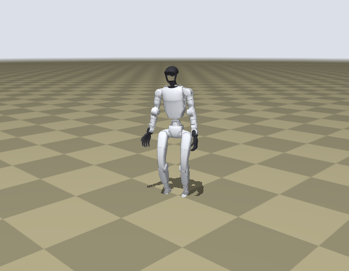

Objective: Walk

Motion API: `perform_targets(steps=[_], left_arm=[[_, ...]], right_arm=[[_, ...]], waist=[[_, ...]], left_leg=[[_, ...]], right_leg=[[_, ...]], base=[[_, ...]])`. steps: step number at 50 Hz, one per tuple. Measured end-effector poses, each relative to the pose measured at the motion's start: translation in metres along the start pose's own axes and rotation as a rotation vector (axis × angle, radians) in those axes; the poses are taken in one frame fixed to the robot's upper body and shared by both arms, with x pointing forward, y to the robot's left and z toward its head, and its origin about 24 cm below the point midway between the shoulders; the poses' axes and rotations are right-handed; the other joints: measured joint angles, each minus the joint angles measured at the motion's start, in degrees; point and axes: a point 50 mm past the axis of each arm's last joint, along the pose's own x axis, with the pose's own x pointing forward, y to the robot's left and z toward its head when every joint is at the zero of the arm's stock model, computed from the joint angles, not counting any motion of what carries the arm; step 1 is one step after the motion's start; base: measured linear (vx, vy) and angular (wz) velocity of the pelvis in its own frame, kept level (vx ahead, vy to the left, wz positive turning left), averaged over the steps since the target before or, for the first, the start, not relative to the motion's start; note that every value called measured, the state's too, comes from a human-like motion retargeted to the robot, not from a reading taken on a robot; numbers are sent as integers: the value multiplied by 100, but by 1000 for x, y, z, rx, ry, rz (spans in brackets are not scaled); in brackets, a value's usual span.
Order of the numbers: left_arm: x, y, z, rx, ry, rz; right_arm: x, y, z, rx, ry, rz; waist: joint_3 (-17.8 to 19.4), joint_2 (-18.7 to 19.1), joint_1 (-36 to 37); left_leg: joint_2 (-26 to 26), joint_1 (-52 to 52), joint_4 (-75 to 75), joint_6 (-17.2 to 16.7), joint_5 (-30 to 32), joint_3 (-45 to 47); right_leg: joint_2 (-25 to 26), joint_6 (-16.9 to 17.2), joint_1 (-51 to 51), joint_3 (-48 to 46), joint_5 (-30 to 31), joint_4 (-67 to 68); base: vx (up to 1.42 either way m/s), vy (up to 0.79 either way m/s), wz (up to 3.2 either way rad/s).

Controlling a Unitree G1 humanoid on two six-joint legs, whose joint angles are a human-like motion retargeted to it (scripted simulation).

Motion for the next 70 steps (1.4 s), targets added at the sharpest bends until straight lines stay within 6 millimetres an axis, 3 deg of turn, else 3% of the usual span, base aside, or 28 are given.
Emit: perform_targets(steps=[7, 17, 26, 32, 37, 40, 45, 51, 53, 56, 58, 60, 62, 66, 70], left_arm=[[-1, -3, -5, 30, 10, -16], [1, -12, 9, 138, -23, -75], [3, 2, 27, 148, -68, -21], [2, 16, 28, 14, -106, 66], [2, 15, 33, -60, -138, 85], [2, 11, 25, -77, -114, 79], [0, 18, 7, -79, -46, 114], [-8, 35, -27, -147, 63, 208], [-12, 48, -37, -194, 99, 247], [-14, 50, -44, -213, 126, 247], [-13, 47, -41, -189, 121, 223], [-11, 41, -38, -146, 114, 193], [-6, 35, -21, -99, 85, 155], [1, 21, 7, -28, 15, 110], [4, 13, 39, 12, -84, 98]], right_arm=[[-1, 1, -8, -34, 12, 7], [-2, 14, -8, -152, -3, 82], [-2, 13, -7, -241, -26, 83], [-3, 13, -9, -289, -43, 62], [-2, 17, 0, -310, -76, 59], [-2, 20, 6, -306, -99, 59], [-4, 31, 16, -322, -158, 65], [-5, 27, 5, -368, -158, 49], [-5, 22, -4, -385, -123, 48], [-5, 12, -17, -381, -60, 44], [-4, 8, -20, -362, -33, 42], [-5, 3, -25, -338, -8, 26], [-3, -2, -19, -302, -3, 10], [-3, -15, -23, -240, 20, -43], [-4, -28, -30, -174, 52, -100]], waist=[[77, -133, -57], [111, -338, -181], [26, -661, -164], [99, -602, 111], [230, -158, 666], [224, -232, 915], [6, -546, 1010], [-311, -660, 1096], [-335, -938, 1091], [-338, -1274, 969], [-314, -1432, 834], [-306, -1461, 638], [-234, -1333, 474], [-100, -990, 99], [12, -609, -97]], left_leg=[[-4, -39, 314, 29, -144, 57], [-89, -14, 174, 78, -91, 131], [-111, -48, 244, 69, -176, 205], [367, -655, 2034, 124, -429, 304], [826, -1960, 3947, 335, -815, -88], [387, -2487, 3234, 313, -745, -225], [-501, -2987, 809, 27, 110, -600], [-803, -3188, 1472, 138, 441, -670], [-1010, -2763, 1488, 336, 405, -475], [-1405, -2205, 1491, 648, 156, -301], [-1597, -1773, 1297, 834, 13, -239], [-1684, -1385, 1267, 926, -218, -242], [-1637, -683, 584, 915, -190, -364], [-1423, 323, -64, 823, -398, -513], [-1039, 956, -339, 761, -696, -530]], right_leg=[[-40, -15, -43, -8, -147, 323], [-172, -19, -309, -20, -253, 788], [-363, -112, -496, -226, -611, 1105], [67, -339, -79, -334, -787, 750], [877, -541, 475, -266, -559, -112], [834, -481, 658, -112, -526, -315], [491, -379, 744, -25, -519, -457], [248, -233, 832, -141, -442, 577], [-75, -12, 956, -18, -113, 1128], [-689, 316, 606, 51, 966, 2678], [-1197, 298, 130, 32, 1465, 3783], [-1645, 29, -345, -107, 1196, 4613], [-1824, -204, -914, -141, 761, 4886], [-1775, -368, -1796, -436, 119, 4374], [-1347, -58, -2348, -778, 251, 2756]], base=[[0, 0, 0], [0, 0, 0], [6, -12, -14], [15, -18, -29], [25, -14, -45], [36, -8, -35], [44, -2, -14], [56, 4, -19], [66, 7, -17], [62, 9, -2], [62, 11, -7], [65, 10, -9], [67, 9, -22], [69, 1, -9], [70, -7, -9]])
